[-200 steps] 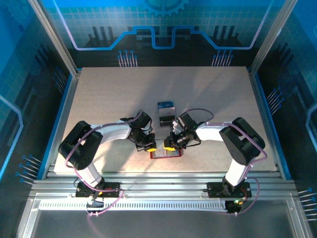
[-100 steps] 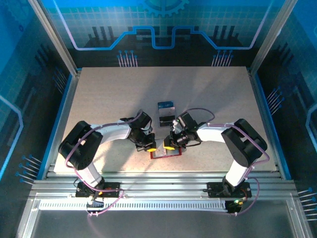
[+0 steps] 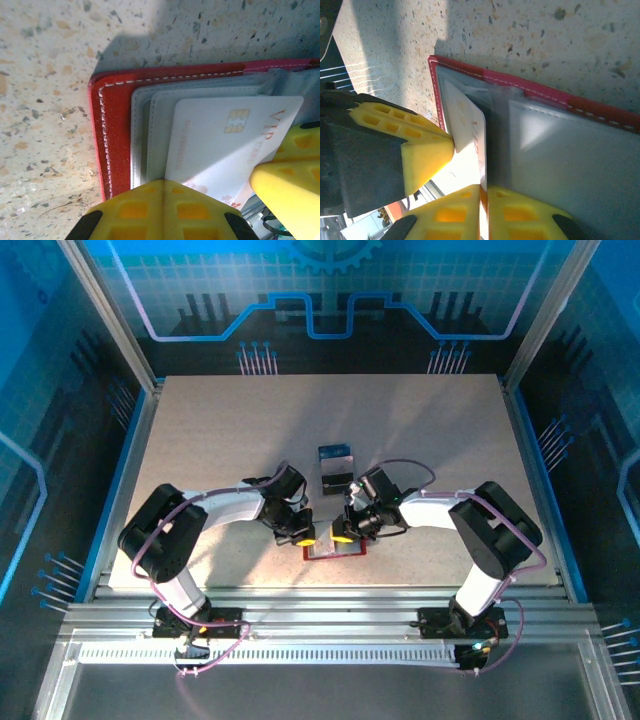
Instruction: Take the credit cards out of the card holder
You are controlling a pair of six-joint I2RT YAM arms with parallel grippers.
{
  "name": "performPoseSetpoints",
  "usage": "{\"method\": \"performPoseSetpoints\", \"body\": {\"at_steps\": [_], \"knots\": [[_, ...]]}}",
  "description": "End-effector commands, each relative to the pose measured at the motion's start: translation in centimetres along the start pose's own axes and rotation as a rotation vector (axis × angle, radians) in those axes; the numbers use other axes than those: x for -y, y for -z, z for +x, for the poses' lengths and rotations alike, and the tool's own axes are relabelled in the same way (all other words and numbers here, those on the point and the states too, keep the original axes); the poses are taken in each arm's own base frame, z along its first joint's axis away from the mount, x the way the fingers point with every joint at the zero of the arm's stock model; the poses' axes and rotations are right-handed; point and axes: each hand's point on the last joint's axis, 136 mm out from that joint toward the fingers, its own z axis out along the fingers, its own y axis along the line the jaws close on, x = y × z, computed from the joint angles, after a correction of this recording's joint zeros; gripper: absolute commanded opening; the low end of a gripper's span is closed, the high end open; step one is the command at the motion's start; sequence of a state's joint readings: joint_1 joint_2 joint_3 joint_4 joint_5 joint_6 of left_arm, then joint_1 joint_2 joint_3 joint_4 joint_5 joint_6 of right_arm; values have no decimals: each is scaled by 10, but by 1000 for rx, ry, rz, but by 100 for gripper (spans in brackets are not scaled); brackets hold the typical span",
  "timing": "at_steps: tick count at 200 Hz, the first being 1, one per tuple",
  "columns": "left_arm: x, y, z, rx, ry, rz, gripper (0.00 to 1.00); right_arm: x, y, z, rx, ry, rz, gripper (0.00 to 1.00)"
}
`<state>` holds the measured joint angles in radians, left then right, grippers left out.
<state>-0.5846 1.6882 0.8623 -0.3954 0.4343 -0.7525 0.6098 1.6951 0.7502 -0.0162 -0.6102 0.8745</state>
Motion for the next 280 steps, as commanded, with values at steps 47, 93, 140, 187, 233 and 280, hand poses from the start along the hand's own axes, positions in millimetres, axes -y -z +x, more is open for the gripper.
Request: {"method": "performPoseSetpoints", "body": {"at_steps": [47, 93, 140, 187, 233, 280], "knots": [[-30, -9, 16, -54, 34, -101, 0, 3, 21, 2, 26, 10, 0, 6], [-27, -7, 15, -49, 31, -94, 0, 3, 35, 3, 36, 26, 28, 5], [-15, 3, 12, -32, 7, -72, 0, 1, 61, 5, 54, 69, 84, 2], [16, 20, 1, 12, -43, -4, 0, -15, 89, 3, 60, 196, 130, 0], [46, 48, -9, 91, -89, 54, 0, -29, 120, -2, 57, 534, 259, 0], [33, 59, -13, 154, -87, 9, 3, -29, 140, -13, -67, 916, 432, 0]]}}
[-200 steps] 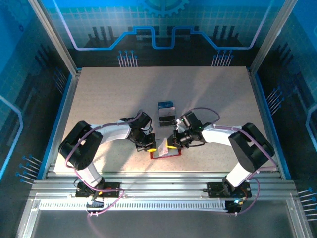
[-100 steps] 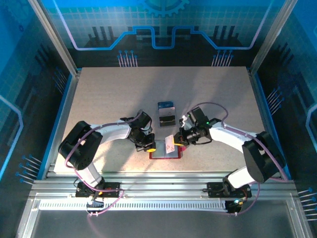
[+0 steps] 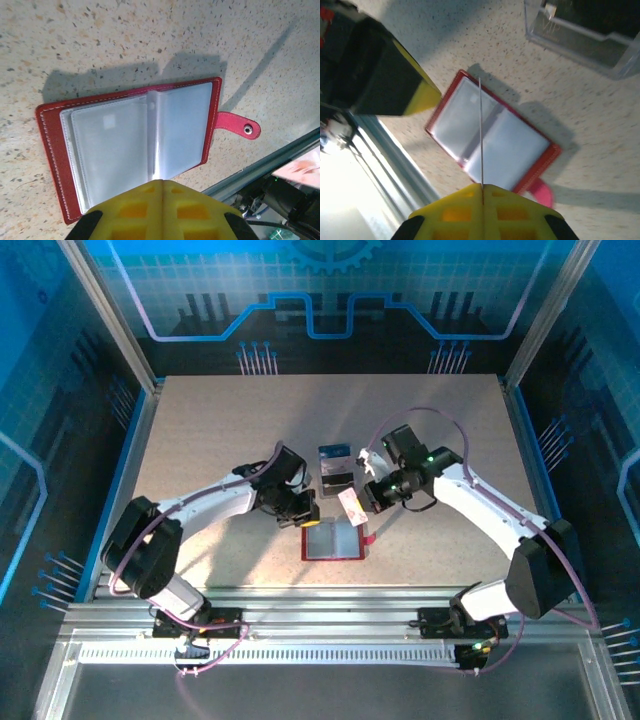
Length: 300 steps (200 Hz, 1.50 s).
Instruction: Take the credit cards out of the card holder
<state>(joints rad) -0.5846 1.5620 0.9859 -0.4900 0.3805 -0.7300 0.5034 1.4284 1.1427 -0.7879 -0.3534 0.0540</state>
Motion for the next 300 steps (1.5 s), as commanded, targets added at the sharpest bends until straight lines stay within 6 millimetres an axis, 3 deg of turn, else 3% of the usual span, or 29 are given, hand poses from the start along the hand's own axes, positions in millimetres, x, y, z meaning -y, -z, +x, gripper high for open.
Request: {"method": "performPoseSetpoints", "body": {"at_steps": [1, 37, 61, 176, 221, 300], "knots": [[-15, 8, 3, 19, 6, -59, 3, 11, 6, 15, -135, 282, 71, 0], [-36, 13, 8, 34, 56, -56, 5, 1, 9, 1, -200, 600, 36, 0], [-50, 20, 12, 48, 86, -55, 6, 9, 2, -14, -273, 751, 89, 0], [-97, 57, 29, 127, 208, -57, 7, 53, -40, -106, -433, 1030, 242, 0], [-102, 57, 32, 121, 228, -55, 7, 65, -56, -118, -467, 1051, 254, 0], [-105, 55, 29, 111, 238, -57, 7, 73, -80, -116, -508, 1049, 222, 0]]}}
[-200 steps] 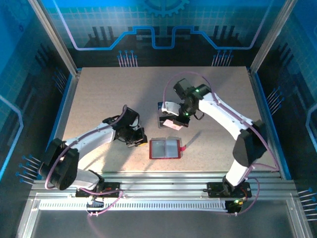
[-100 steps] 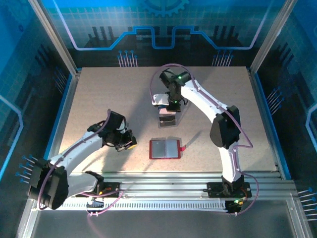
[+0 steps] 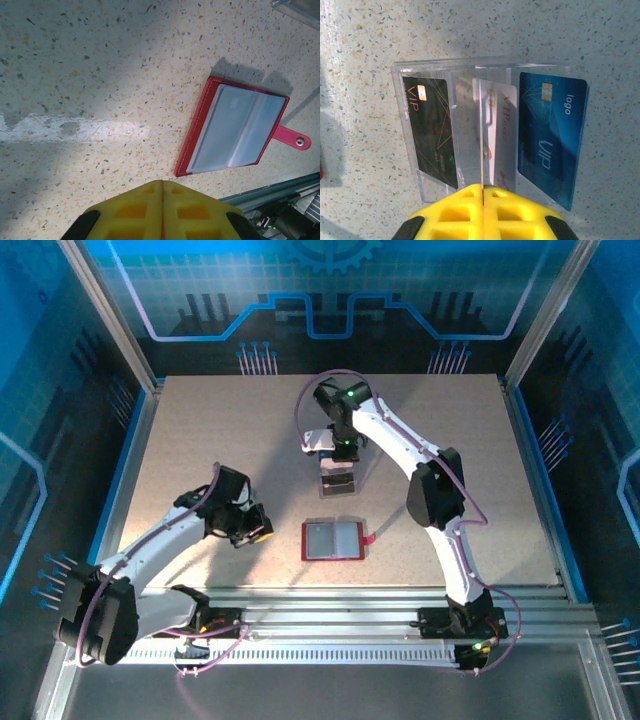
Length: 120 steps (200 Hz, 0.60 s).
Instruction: Take the credit cards out of the card holder
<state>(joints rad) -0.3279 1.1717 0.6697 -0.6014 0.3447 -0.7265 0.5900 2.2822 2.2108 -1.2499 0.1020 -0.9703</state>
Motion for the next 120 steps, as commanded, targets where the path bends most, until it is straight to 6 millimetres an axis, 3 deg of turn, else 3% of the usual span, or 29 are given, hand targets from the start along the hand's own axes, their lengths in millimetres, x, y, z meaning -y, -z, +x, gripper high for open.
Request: {"method": "performPoseSetpoints", "body": {"at_steps": [1, 34, 39, 56, 70, 101, 104, 120], "knots": [[-8, -2, 5, -32, 10, -18, 7, -7, -6, -1, -24, 34, -36, 0], [-10, -3, 5, -34, 13, -19, 7, -9, -9, -2, -22, 34, -50, 0], [-10, -3, 5, -36, 16, -20, 7, -11, -20, -1, -34, 34, -72, 0], [-10, -3, 5, -37, 15, -18, 7, -12, -23, -1, -37, 34, -75, 0], [-10, -3, 5, -36, 15, -17, 7, -5, -24, -1, -46, 26, -47, 11], [-10, -4, 4, -38, 15, -19, 7, 15, -19, 0, -57, -7, 59, 17], [-10, -4, 4, -38, 15, -19, 7, 18, -8, -2, -42, -10, 86, 17], [-11, -4, 5, -40, 16, -19, 7, 24, 0, -2, -30, -15, 137, 18]]}}
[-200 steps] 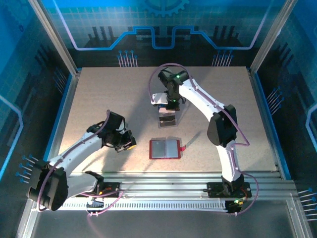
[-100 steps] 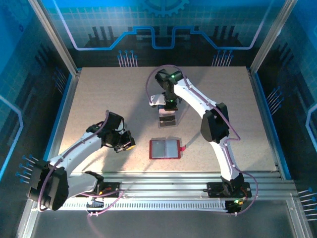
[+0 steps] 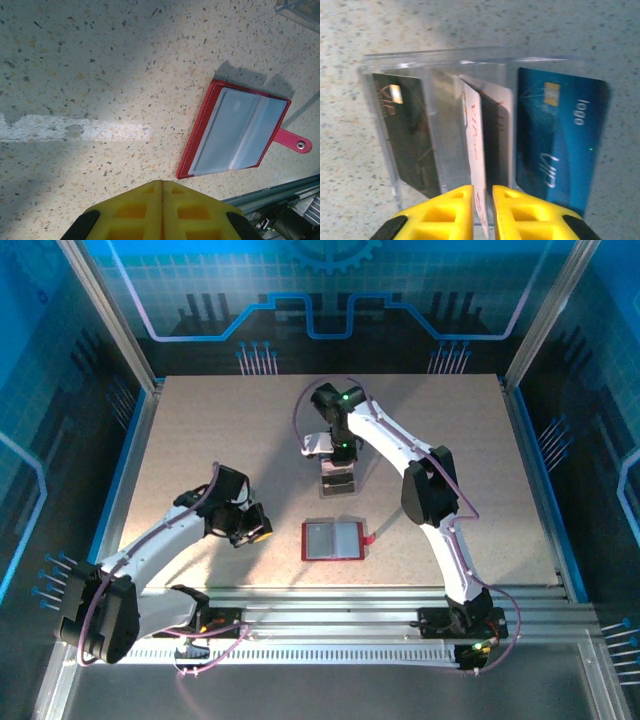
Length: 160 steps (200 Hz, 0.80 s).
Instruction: Take the credit cards out of the card holder
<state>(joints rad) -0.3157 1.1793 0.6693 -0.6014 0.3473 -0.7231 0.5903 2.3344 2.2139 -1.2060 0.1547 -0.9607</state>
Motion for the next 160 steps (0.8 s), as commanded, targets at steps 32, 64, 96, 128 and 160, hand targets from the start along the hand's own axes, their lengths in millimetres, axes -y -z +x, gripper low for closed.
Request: {"method": "performPoseSetpoints", "body": {"at_steps": [32, 64, 96, 128, 160], "knots": [[-7, -4, 7, -39, 5, -6, 7, 15, 37, -4, 27, -11, 182, 20], [3, -4, 4, -37, -2, 37, 7, 9, 58, -6, 77, -61, 202, 23], [15, -6, 1, -44, -14, 94, 7, -7, 82, -15, 178, -209, 163, 28], [25, -11, 0, -63, -16, 142, 5, -35, 82, -15, 237, -427, 84, 28], [35, -16, 0, -83, -31, 170, 2, -65, 91, -18, 375, -682, 8, 29]]}}
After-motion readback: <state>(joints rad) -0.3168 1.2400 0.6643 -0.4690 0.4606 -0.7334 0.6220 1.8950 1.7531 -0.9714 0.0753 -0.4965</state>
